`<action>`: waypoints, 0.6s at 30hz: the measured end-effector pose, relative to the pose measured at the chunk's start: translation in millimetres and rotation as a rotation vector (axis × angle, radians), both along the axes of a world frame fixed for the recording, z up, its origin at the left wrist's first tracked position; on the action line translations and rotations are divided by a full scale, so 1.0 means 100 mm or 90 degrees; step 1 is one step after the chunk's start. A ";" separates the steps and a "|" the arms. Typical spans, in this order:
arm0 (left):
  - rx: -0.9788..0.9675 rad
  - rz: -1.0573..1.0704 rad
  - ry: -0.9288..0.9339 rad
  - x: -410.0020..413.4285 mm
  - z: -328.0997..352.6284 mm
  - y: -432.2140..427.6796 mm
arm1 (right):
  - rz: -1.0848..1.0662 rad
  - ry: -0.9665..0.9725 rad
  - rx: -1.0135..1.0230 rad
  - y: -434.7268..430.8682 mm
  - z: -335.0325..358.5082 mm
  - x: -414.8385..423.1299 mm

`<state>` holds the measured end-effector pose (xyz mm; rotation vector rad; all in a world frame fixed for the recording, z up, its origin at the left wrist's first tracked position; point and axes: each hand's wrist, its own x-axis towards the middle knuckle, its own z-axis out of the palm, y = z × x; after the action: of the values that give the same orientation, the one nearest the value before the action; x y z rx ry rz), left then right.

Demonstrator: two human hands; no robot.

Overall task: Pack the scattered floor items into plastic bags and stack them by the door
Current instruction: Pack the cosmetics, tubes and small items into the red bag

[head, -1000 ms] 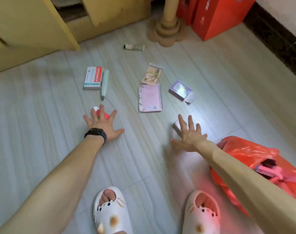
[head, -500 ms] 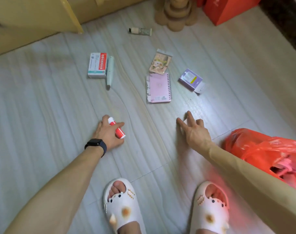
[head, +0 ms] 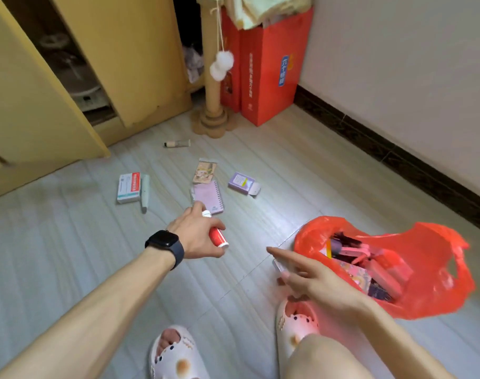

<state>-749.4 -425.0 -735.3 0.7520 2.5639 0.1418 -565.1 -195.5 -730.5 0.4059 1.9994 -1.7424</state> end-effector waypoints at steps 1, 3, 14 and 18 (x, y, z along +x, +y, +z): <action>0.017 -0.021 0.014 0.05 0.12 0.18 | -0.049 0.017 -0.015 0.12 0.12 0.13; 0.053 -0.087 0.041 0.19 0.33 0.59 | -0.146 0.044 -0.014 0.39 0.30 0.35; 0.117 -0.460 0.100 1.30 0.27 2.71 | -0.395 0.019 0.179 1.52 0.13 0.91; 0.057 -0.488 0.106 1.44 -0.21 2.95 | -0.268 0.067 0.440 1.79 -0.15 0.92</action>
<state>-605.2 -130.1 -756.0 1.7721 2.2321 -0.0575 -473.3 -16.2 -745.6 1.0338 2.7158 -1.2334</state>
